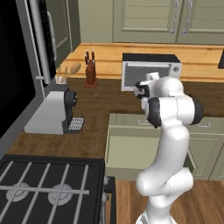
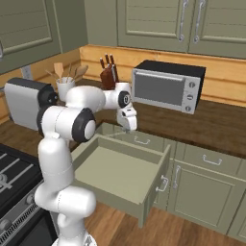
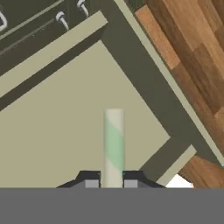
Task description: Take a straw from the drawer in front and place it inside the glass cup on the dining counter.
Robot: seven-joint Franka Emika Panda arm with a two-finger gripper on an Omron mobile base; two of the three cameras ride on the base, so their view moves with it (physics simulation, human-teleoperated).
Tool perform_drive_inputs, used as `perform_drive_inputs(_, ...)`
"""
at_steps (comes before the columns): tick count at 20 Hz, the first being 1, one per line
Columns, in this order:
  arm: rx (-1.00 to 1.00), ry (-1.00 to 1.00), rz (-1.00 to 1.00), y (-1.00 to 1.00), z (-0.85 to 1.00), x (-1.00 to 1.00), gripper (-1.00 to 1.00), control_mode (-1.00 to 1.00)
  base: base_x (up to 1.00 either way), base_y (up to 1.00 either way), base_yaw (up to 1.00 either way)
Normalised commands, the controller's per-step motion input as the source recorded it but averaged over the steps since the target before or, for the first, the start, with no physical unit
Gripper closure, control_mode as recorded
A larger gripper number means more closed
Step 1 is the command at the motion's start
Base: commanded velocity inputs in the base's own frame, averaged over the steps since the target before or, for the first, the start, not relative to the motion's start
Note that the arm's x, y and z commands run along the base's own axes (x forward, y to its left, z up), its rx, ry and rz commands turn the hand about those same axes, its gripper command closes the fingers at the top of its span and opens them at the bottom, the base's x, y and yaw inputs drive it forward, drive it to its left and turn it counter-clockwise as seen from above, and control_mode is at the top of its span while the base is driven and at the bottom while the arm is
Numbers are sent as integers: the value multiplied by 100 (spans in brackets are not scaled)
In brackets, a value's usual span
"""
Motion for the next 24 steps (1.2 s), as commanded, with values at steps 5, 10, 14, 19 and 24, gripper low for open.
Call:
perform_drive_inputs(5,-8,0,51,6,98,-20,100,-100,0,0,0)
perform_drive_inputs(10,-12,-1,59,23,65,-38,100,-100,0,0,0)
perform_drive_inputs(14,-5,-8,52,18,38,-58,100,-100,0,0,0)
perform_drive_inputs(19,0,-19,36,13,27,-65,100,-100,0,0,0)
perform_drive_inputs(24,1,-33,12,0,29,-77,100,-100,0,0,0)
